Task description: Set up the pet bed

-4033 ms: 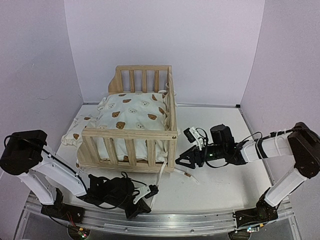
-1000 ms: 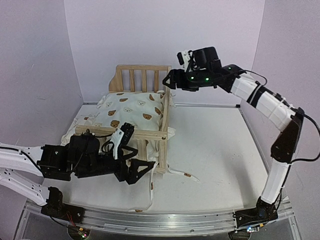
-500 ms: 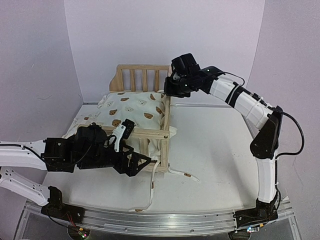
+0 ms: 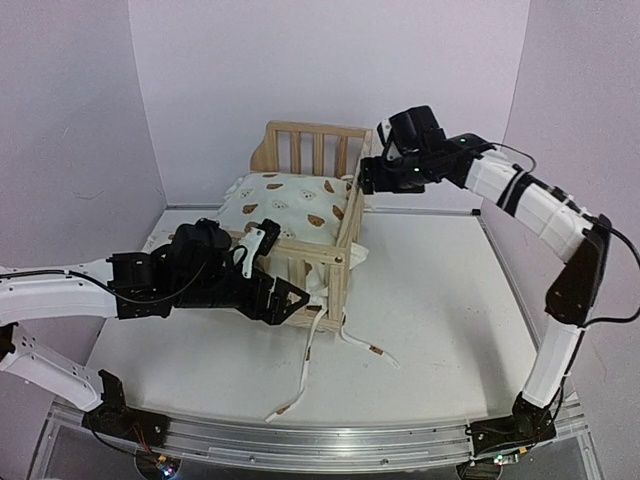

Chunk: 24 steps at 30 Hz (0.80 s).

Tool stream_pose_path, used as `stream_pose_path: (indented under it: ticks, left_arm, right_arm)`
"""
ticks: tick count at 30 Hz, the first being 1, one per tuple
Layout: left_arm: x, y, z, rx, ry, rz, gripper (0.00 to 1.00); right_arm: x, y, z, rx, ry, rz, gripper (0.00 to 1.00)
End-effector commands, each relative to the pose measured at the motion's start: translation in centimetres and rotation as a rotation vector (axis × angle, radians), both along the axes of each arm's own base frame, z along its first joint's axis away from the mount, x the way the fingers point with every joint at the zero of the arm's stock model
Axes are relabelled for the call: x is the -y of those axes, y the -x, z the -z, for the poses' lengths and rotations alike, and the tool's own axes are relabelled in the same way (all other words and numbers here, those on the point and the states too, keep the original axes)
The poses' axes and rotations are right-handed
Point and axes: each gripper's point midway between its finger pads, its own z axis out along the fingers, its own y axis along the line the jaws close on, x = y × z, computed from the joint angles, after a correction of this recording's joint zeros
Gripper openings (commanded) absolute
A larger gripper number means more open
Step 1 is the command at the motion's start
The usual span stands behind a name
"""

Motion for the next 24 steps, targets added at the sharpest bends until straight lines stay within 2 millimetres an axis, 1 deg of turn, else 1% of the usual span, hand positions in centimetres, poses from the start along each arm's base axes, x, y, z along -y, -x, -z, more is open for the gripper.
stream_pose_path:
  ticks: [1,2,4,5,6,8,9,10,11,12,13,14,15,16,19,22,24]
  left_arm:
    - [-1.5,1.8,-1.9,0.016,0.100,0.078,0.99]
    - [-2.0,2.6,-1.4,-0.004,0.109,0.099,0.99]
    - [-2.3,4.5,0.0,-0.060,0.124,0.166,0.98]
    - [-2.2,5.5,0.9,-0.090,0.125,0.196,0.95]
    - [-2.0,6.3,2.0,-0.112,0.118,0.211,0.91]
    - [-1.0,7.8,4.6,-0.142,0.070,0.209,0.88]
    - [0.1,8.8,5.8,-0.164,0.059,0.213,0.85]
    - [0.8,8.8,7.0,-0.186,0.050,0.181,0.79]
    - [1.3,8.3,8.3,-0.202,0.040,0.127,0.75]
    - [1.6,7.9,10.0,-0.224,0.021,0.073,0.69]
    - [1.7,7.5,11.4,-0.236,-0.006,0.025,0.60]
    - [2.0,7.1,12.5,-0.236,-0.035,-0.009,0.54]
    - [2.2,7.1,13.9,-0.230,-0.073,-0.020,0.54]
    - [2.5,7.3,14.6,-0.218,-0.100,-0.017,0.55]
    - [3.2,8.8,17.1,-0.182,-0.194,0.026,0.56]
    - [3.3,10.6,20.1,-0.182,-0.302,0.066,0.56]
    - [3.4,11.5,21.3,-0.181,-0.349,0.084,0.55]
  right_arm:
    - [6.8,8.3,-5.2,0.054,0.135,-0.095,0.91]
    - [8.1,9.6,-5.2,0.058,0.150,-0.098,0.94]
    - [10.2,11.9,-3.9,0.037,0.167,-0.096,0.97]
    - [10.9,13.0,-2.7,0.014,0.172,-0.099,0.98]
    - [11.2,13.9,-1.4,-0.013,0.171,-0.114,0.98]
    - [11.5,15.5,2.2,-0.094,0.168,-0.138,0.98]
    - [11.3,16.2,4.1,-0.136,0.160,-0.152,0.98]
    - [11.2,16.7,5.9,-0.178,0.149,-0.156,0.97]
    - [10.9,17.1,7.4,-0.217,0.132,-0.165,0.93]
    - [10.3,17.6,9.1,-0.258,0.106,-0.184,0.89]
    - [9.4,18.1,10.5,-0.291,0.081,-0.214,0.87]
    - [8.6,18.7,11.9,-0.320,0.062,-0.248,0.85]
    - [8.0,19.0,13.2,-0.334,0.046,-0.268,0.84]
    - [7.4,19.4,14.3,-0.349,0.023,-0.289,0.84]
    - [5.5,20.5,17.2,-0.404,-0.034,-0.351,0.79]
    - [4.6,20.9,19.3,-0.421,-0.006,-0.378,0.76]
    - [4.5,20.9,20.4,-0.423,0.029,-0.374,0.73]
